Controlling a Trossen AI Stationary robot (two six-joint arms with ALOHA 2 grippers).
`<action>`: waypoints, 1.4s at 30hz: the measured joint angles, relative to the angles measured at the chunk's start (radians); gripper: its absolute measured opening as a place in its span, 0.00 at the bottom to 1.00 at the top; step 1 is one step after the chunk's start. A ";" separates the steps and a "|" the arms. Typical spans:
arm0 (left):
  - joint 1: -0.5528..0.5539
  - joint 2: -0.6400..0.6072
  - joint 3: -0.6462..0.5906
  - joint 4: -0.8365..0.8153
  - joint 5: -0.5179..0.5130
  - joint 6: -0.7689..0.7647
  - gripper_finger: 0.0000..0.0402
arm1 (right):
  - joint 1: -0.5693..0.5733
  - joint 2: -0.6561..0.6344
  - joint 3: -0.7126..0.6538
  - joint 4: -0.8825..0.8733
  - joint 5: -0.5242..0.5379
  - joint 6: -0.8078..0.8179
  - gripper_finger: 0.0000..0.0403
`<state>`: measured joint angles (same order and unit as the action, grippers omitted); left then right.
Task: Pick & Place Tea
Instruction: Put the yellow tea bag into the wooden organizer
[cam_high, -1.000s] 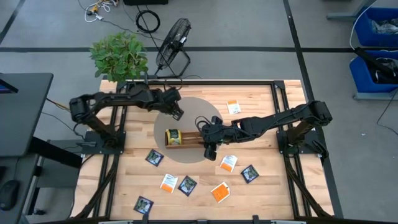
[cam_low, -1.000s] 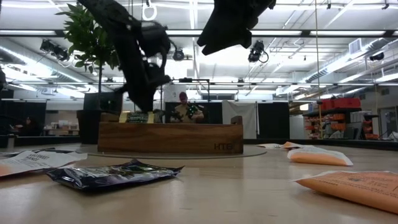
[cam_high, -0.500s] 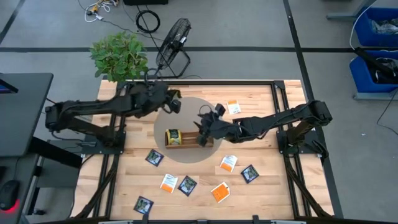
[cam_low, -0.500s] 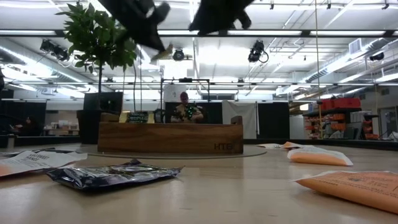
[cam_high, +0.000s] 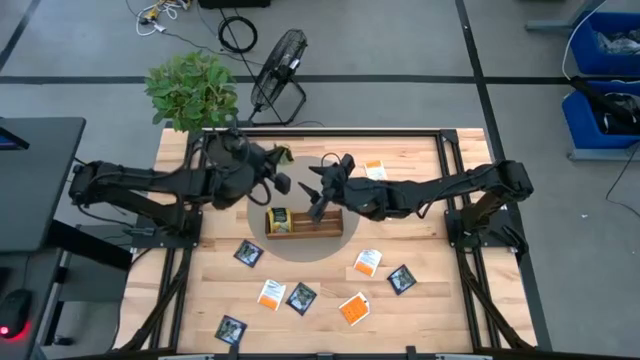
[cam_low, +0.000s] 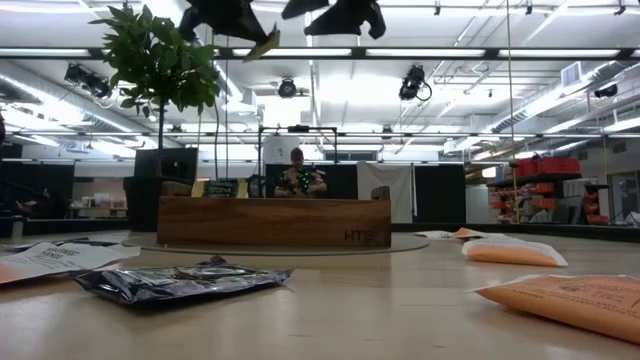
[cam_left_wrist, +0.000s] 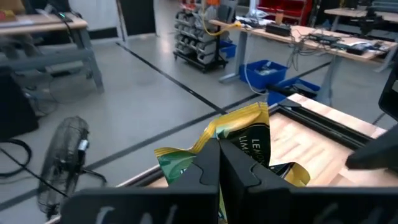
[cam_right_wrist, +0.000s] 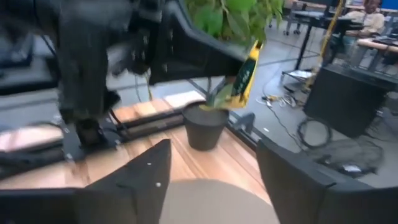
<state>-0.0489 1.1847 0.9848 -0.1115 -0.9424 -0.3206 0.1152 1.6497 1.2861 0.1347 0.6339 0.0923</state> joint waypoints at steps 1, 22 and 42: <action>-0.011 0.000 0.000 0.003 -0.017 0.009 0.00 | -0.003 0.000 0.000 0.022 -0.007 0.000 0.65; -0.074 0.006 -0.001 0.211 -0.070 0.098 0.00 | -0.047 0.000 0.000 0.215 -0.075 0.051 0.69; -0.074 0.007 -0.001 0.272 0.000 0.108 0.00 | -0.062 0.000 0.000 0.231 -0.078 0.064 0.44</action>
<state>-0.1230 1.1915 0.9836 0.1608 -0.9425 -0.2123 0.0536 1.6497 1.2861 0.3660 0.5561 0.1562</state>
